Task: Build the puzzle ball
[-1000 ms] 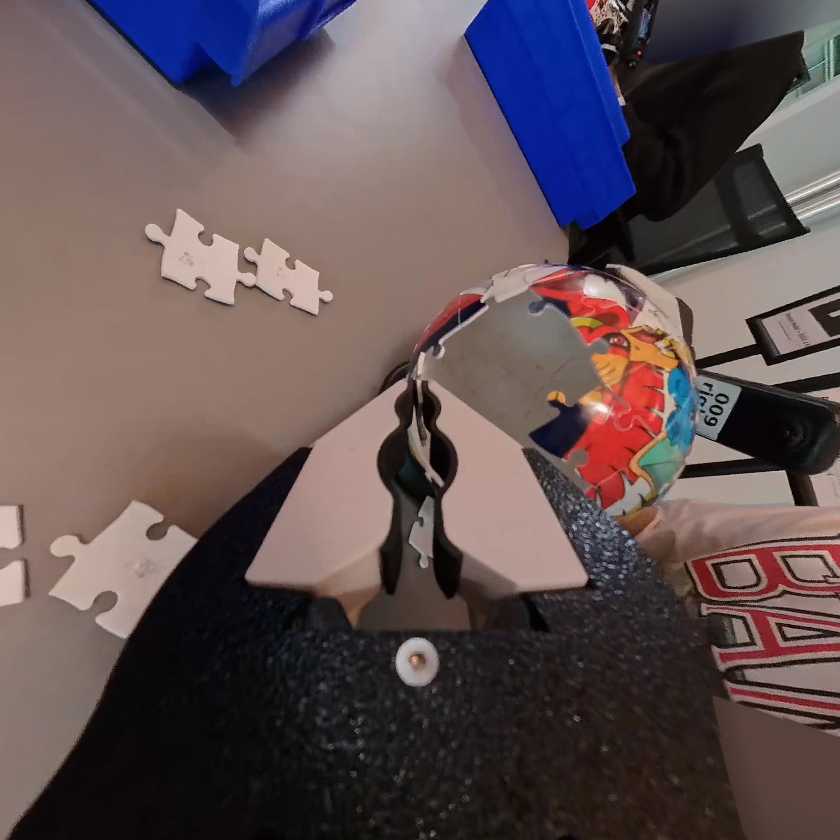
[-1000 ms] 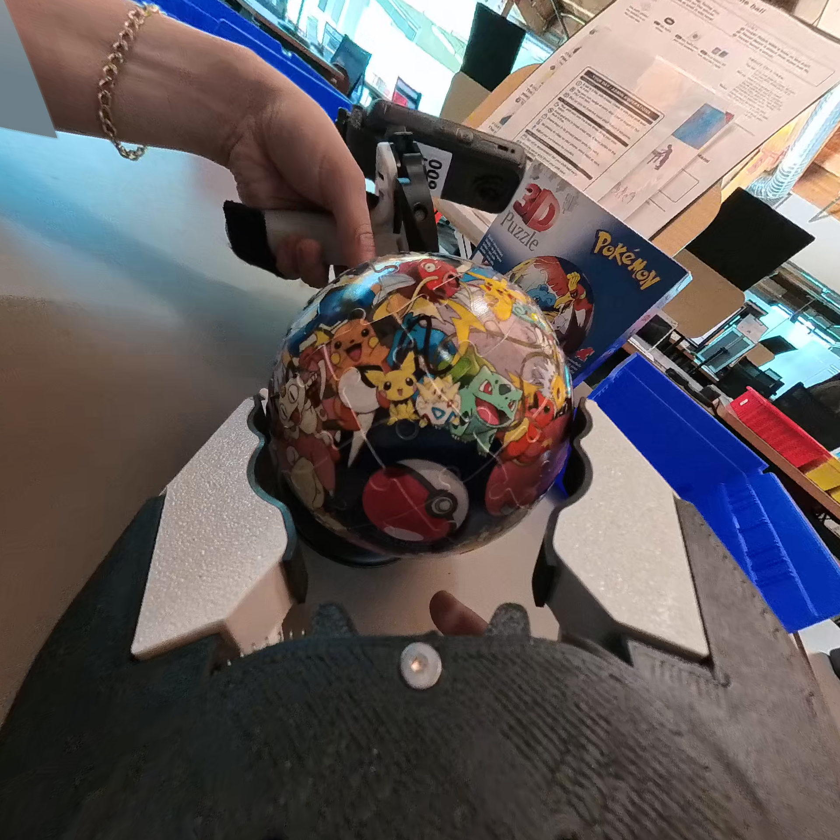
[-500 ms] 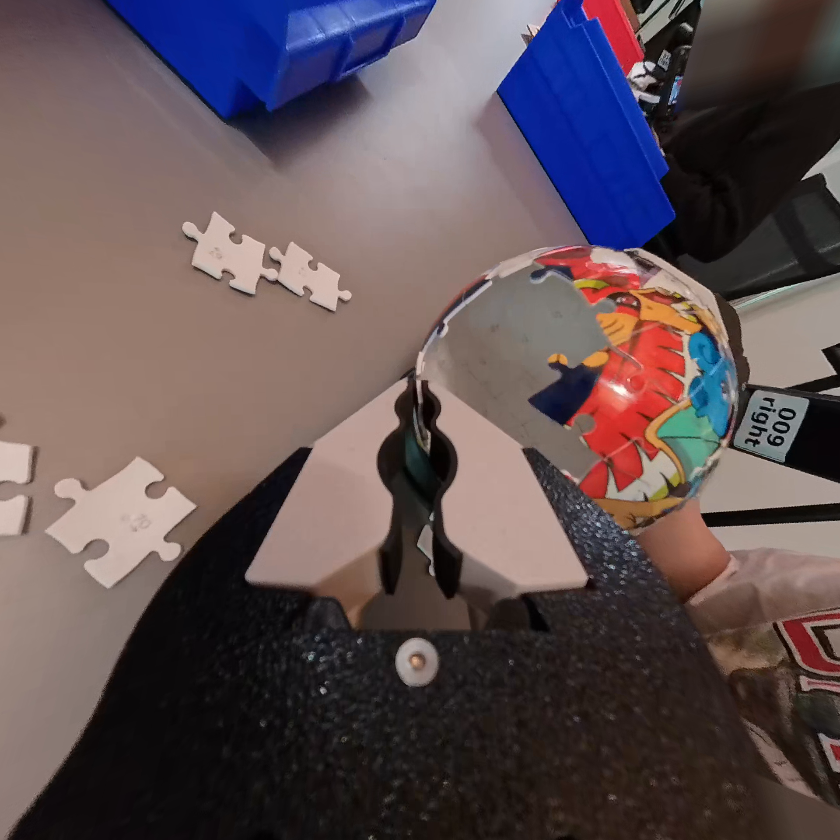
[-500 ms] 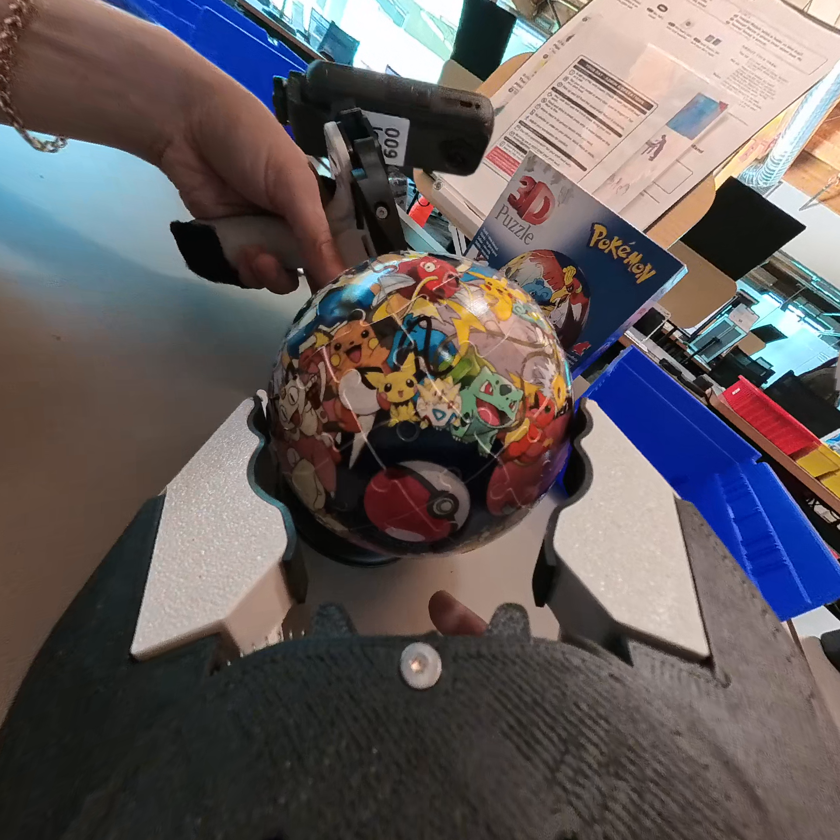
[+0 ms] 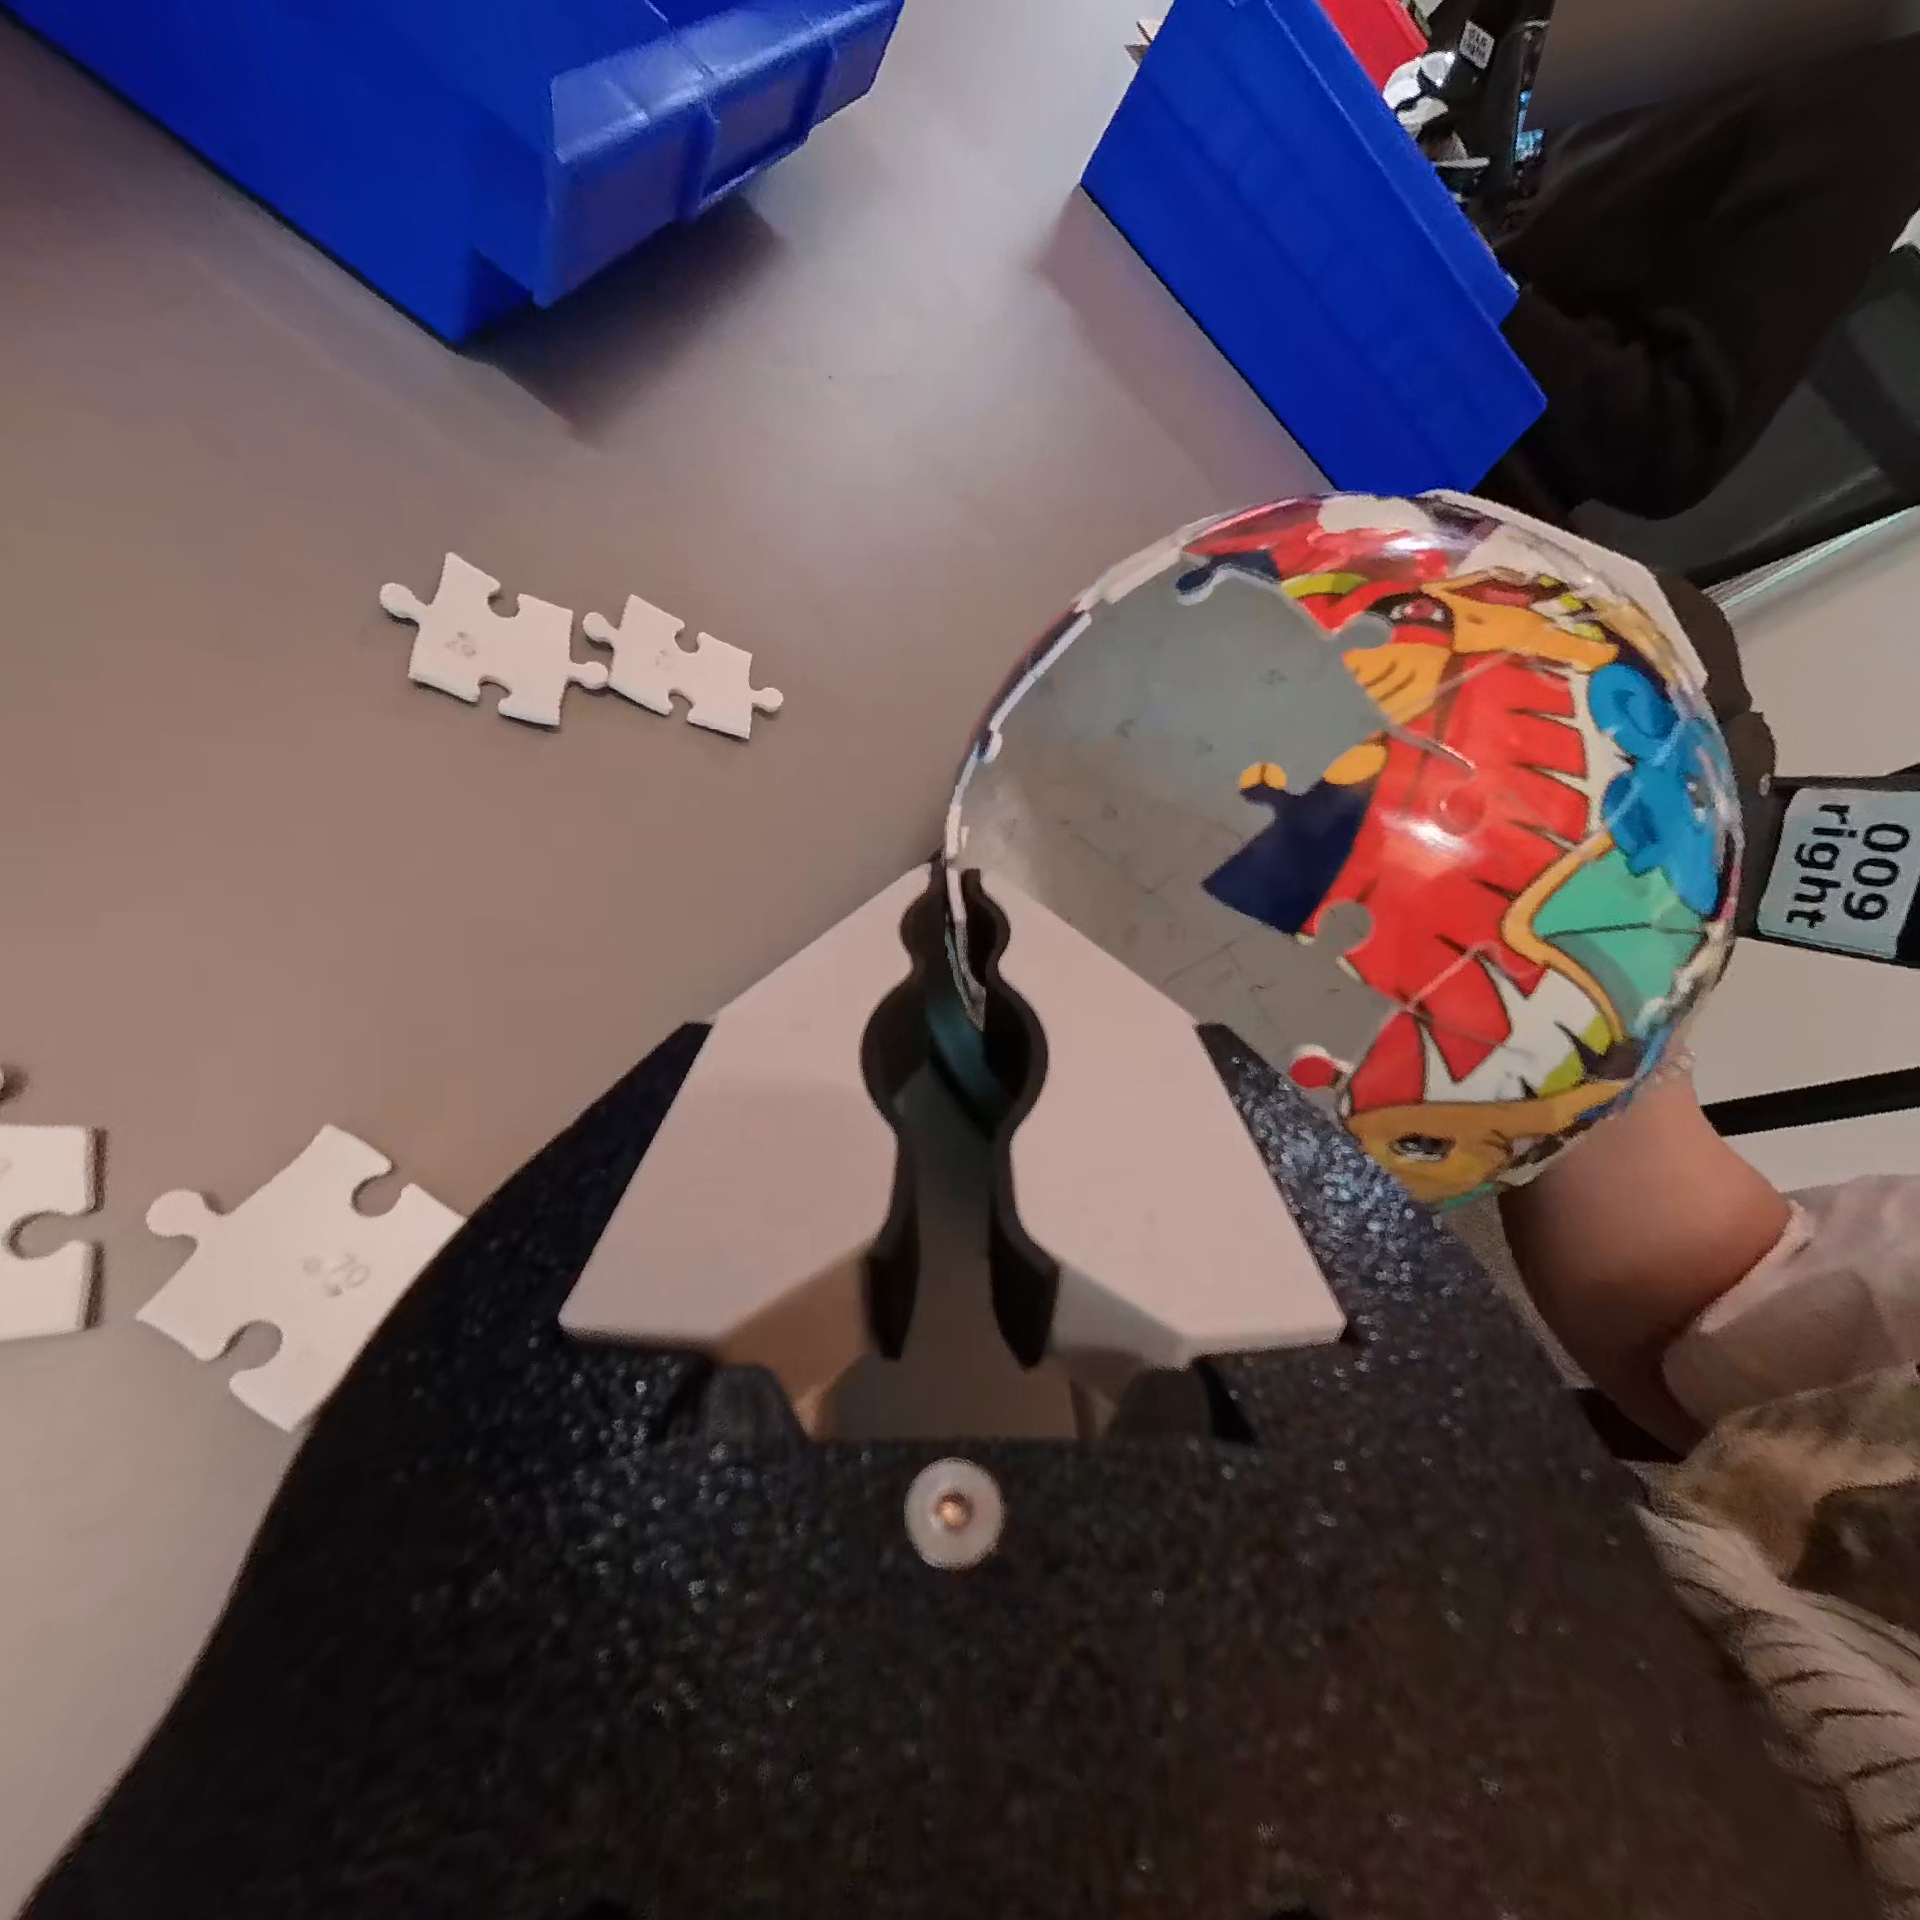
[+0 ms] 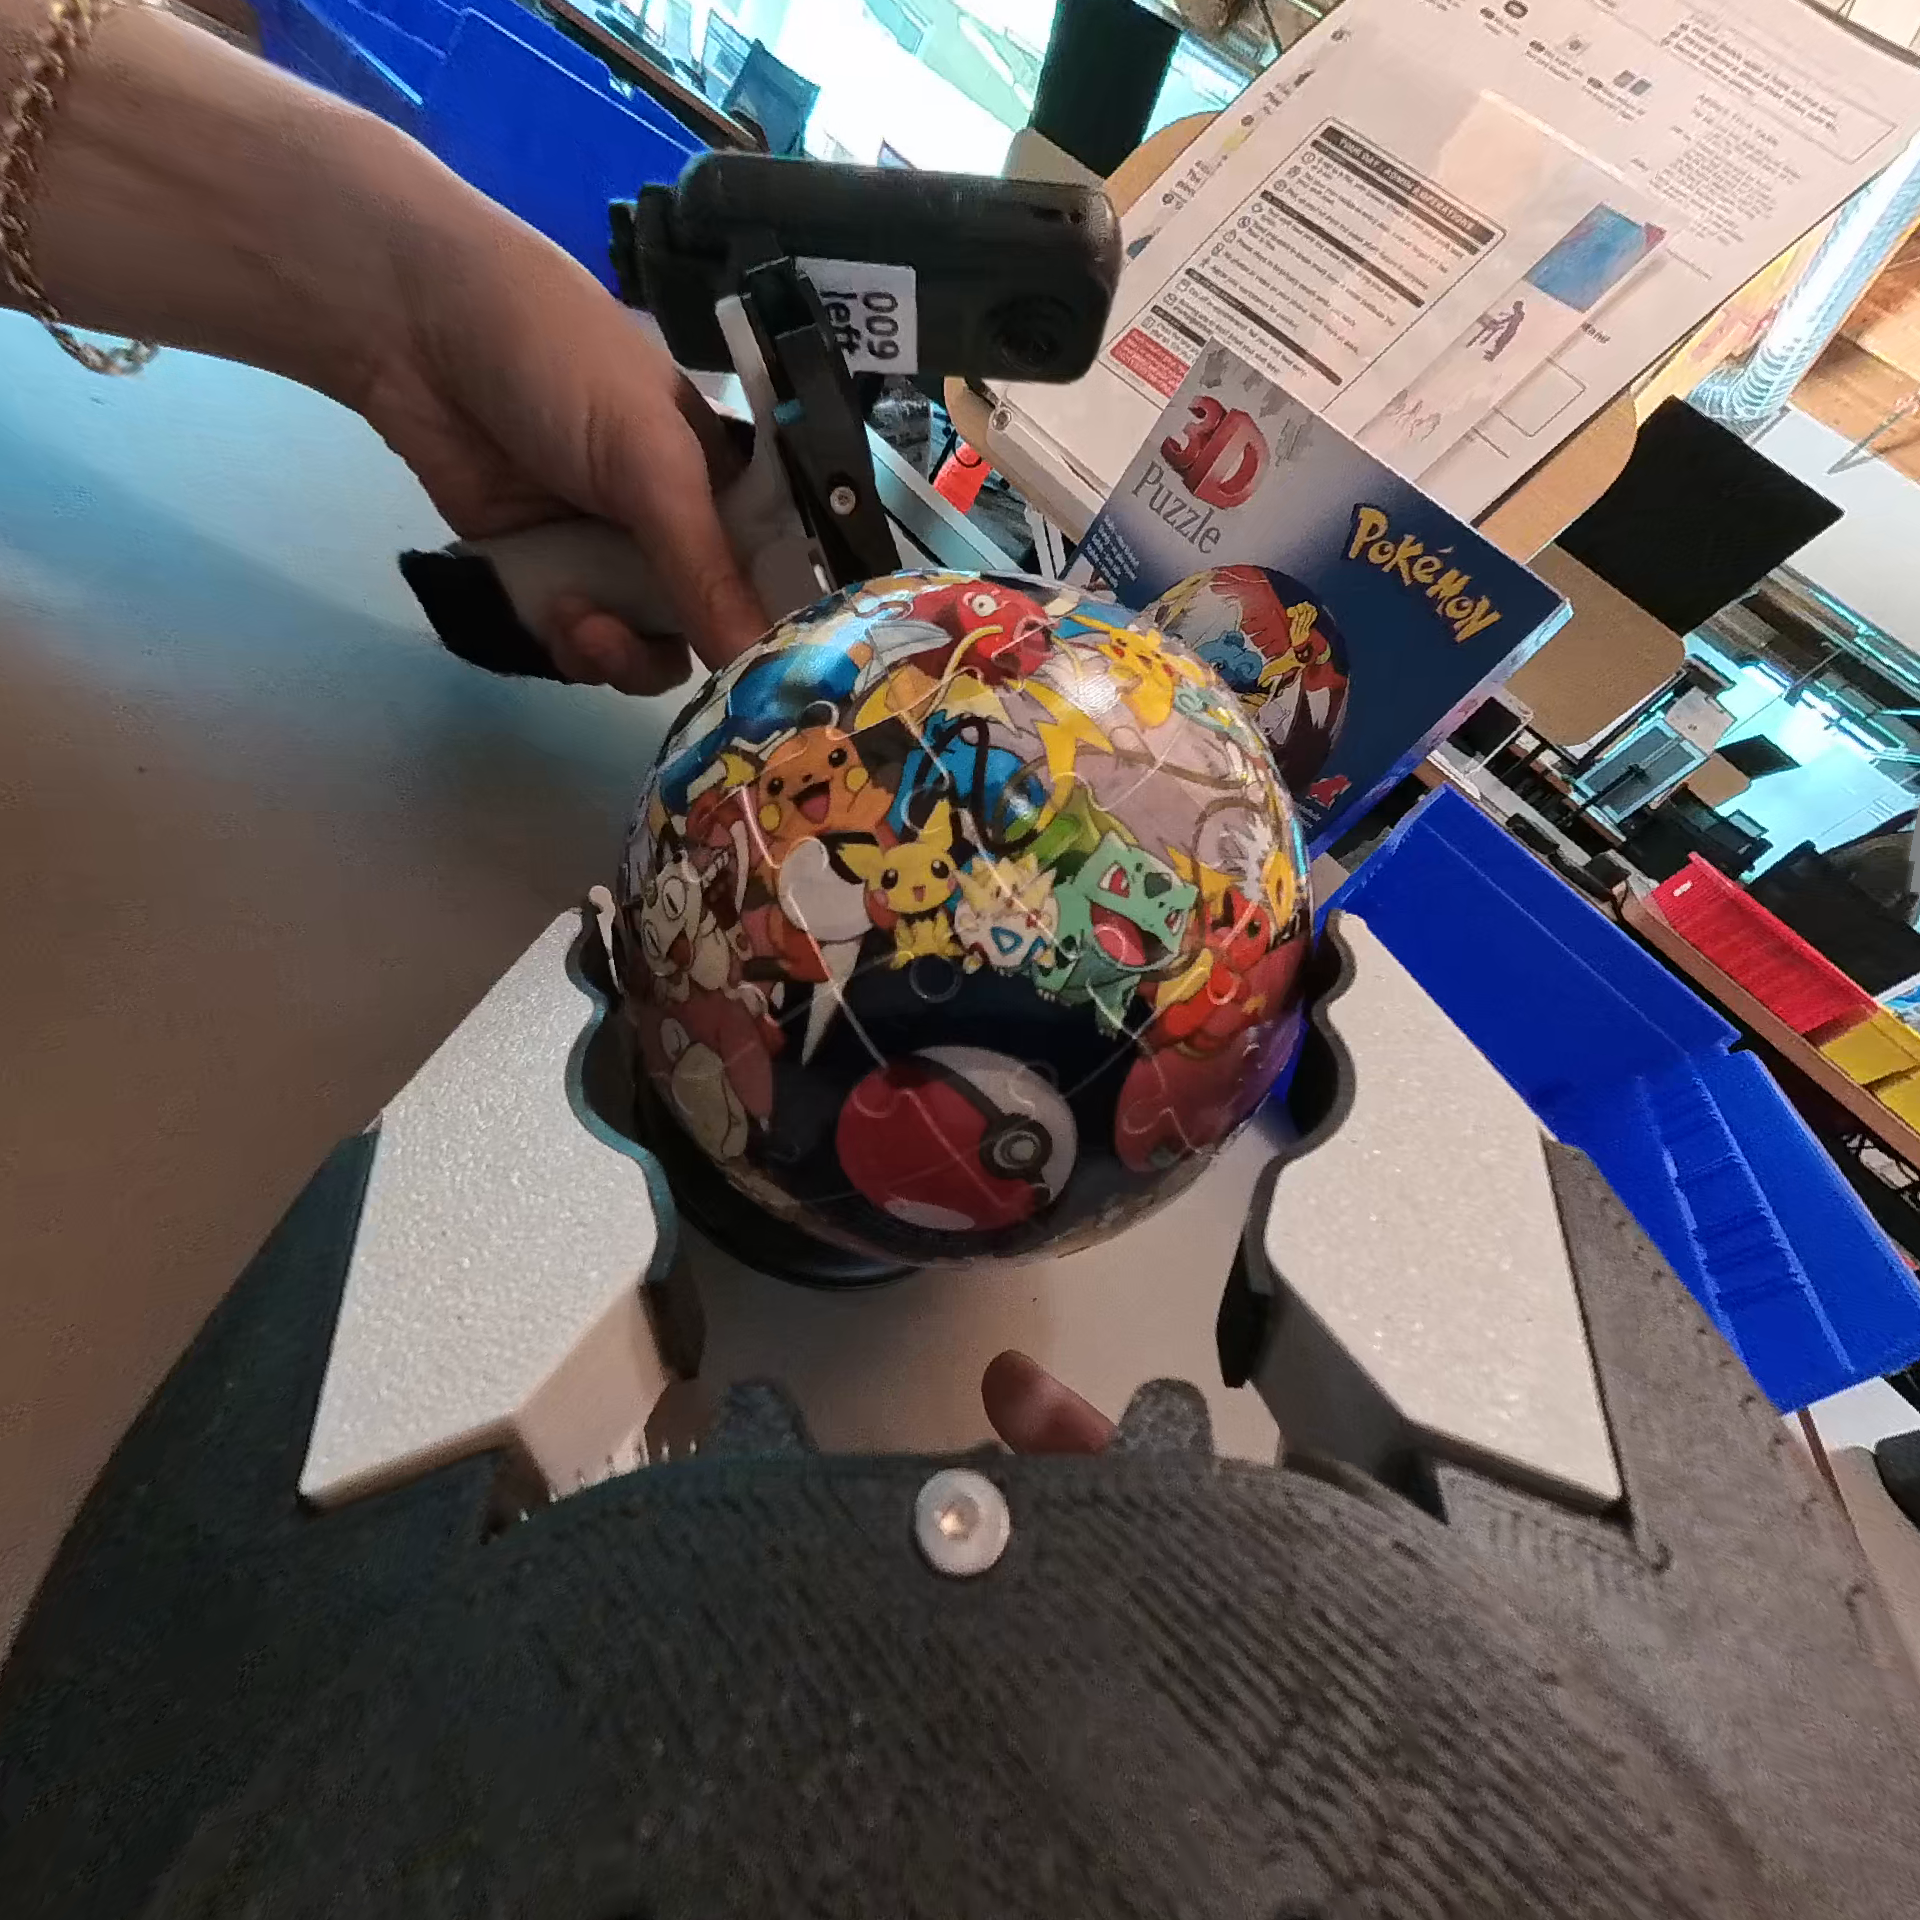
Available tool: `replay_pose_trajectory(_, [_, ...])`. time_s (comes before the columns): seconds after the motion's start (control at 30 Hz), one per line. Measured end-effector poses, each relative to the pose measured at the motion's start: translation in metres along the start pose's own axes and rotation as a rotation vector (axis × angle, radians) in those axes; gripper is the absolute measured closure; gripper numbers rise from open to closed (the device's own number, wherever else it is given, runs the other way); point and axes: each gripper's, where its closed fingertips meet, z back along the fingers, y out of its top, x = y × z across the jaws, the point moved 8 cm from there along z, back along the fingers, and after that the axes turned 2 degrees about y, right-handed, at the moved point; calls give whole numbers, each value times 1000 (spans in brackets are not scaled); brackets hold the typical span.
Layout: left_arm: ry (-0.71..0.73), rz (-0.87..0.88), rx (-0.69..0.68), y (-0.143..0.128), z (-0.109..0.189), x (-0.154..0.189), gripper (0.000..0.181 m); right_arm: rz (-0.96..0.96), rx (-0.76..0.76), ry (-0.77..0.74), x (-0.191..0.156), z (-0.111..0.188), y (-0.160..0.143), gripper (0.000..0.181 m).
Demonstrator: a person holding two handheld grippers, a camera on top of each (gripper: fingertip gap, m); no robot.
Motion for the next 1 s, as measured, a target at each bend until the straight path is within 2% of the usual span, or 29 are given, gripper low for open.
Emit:
replay_pose_trajectory(0.33, [-16, -69, 29, -3, -4, -3, 175, -2, 6, 4, 0, 2, 0, 54])
replay_pose_trajectory(0.83, [9, -137, 41, 0, -2, -2, 178, 0, 7, 8, 0, 4, 0, 55])
replay_pose_trajectory(1.0, [49, -159, 34, 0, -2, -3, 170, 0, 8, 9, 0, 4, 0, 55])
